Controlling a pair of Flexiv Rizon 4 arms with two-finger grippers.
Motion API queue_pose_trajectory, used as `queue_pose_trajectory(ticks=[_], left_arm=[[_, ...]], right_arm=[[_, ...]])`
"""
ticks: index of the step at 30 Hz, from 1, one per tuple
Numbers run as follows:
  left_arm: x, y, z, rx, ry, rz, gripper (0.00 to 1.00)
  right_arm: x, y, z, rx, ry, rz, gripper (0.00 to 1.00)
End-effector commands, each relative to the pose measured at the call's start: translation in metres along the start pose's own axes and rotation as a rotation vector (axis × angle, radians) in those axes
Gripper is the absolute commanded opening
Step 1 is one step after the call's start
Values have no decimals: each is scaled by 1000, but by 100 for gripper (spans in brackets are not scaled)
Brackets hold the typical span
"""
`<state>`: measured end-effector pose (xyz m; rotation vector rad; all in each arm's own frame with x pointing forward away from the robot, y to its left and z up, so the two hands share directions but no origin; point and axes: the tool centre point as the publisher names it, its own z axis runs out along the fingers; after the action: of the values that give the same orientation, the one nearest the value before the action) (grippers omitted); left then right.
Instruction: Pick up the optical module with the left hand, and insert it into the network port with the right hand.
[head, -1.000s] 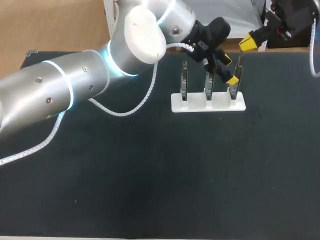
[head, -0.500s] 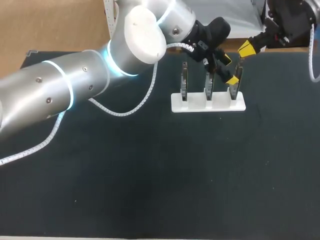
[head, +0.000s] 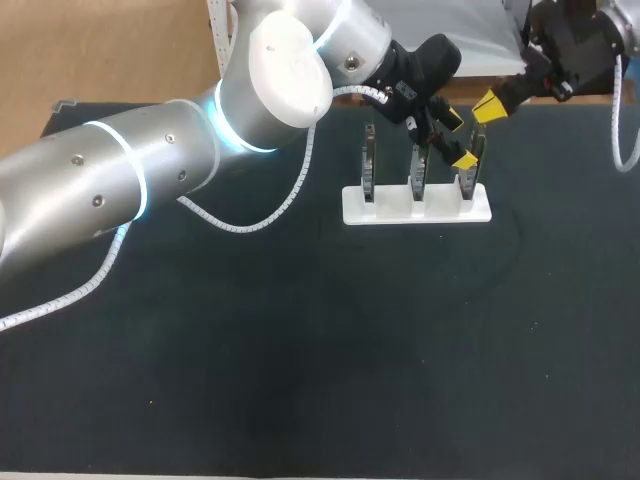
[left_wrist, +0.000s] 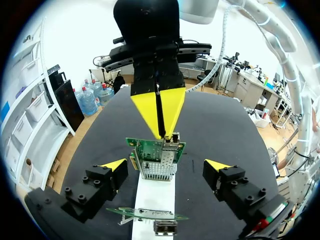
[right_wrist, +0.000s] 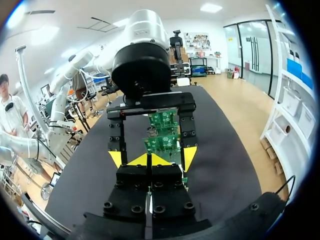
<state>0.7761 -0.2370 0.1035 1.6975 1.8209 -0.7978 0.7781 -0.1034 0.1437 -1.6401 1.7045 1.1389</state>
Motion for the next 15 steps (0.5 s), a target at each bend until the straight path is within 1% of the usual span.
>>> queue_pose_trajectory(ticks=[1, 15], left_arm=[[-2, 4, 1, 6, 7, -2, 100], [-2, 4, 1, 6, 7, -2, 100]], right_arm=[[5, -2, 1, -4, -6, 4, 0], [12, -3, 4, -4, -9, 14, 0]])
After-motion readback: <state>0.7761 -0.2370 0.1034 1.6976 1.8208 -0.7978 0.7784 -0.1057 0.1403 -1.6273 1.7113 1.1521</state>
